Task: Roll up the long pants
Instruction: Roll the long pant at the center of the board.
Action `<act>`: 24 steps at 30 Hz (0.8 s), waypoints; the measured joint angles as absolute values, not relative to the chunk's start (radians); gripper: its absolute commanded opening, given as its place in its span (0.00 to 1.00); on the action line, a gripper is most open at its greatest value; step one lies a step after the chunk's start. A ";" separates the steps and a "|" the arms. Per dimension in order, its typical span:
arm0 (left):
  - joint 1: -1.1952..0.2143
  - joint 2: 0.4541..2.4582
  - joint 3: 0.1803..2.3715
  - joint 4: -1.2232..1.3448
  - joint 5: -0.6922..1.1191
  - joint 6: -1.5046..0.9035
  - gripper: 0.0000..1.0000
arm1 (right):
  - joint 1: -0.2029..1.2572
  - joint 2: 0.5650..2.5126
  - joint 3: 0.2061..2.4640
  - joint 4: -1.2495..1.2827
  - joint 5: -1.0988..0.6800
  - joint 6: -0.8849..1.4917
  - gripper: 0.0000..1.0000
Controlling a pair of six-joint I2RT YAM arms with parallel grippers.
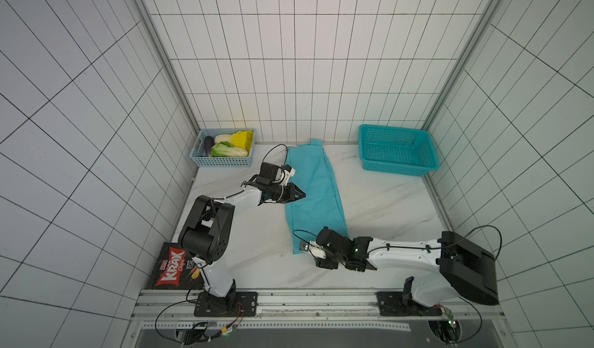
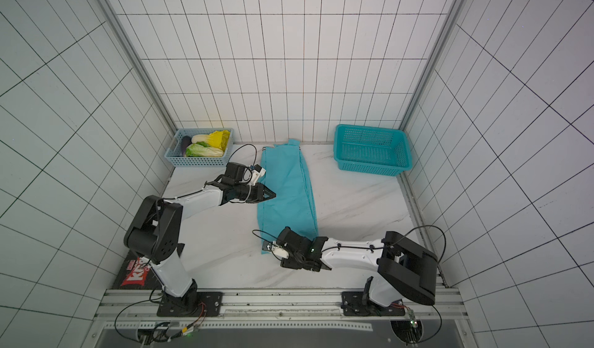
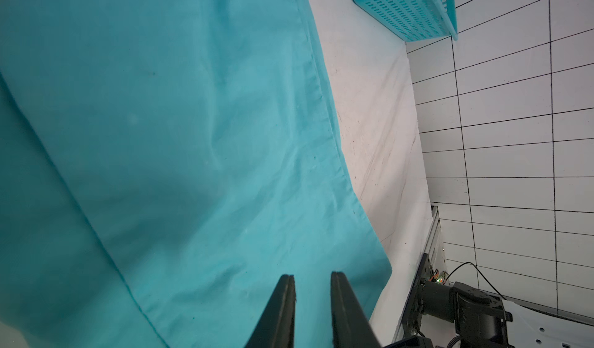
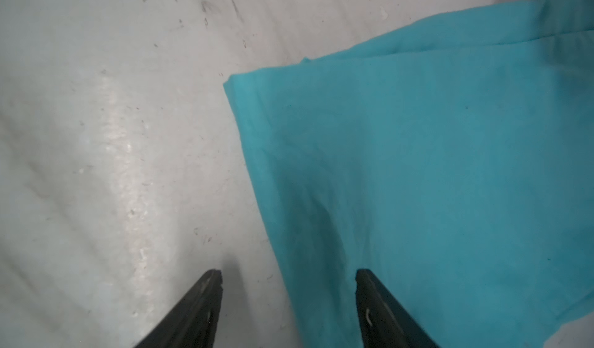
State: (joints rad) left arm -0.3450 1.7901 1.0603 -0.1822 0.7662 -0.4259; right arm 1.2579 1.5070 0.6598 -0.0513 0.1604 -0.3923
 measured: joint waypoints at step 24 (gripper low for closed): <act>-0.212 1.812 1.060 -0.206 0.805 -0.398 0.25 | 1.330 1.654 0.826 -0.015 0.326 -0.490 0.66</act>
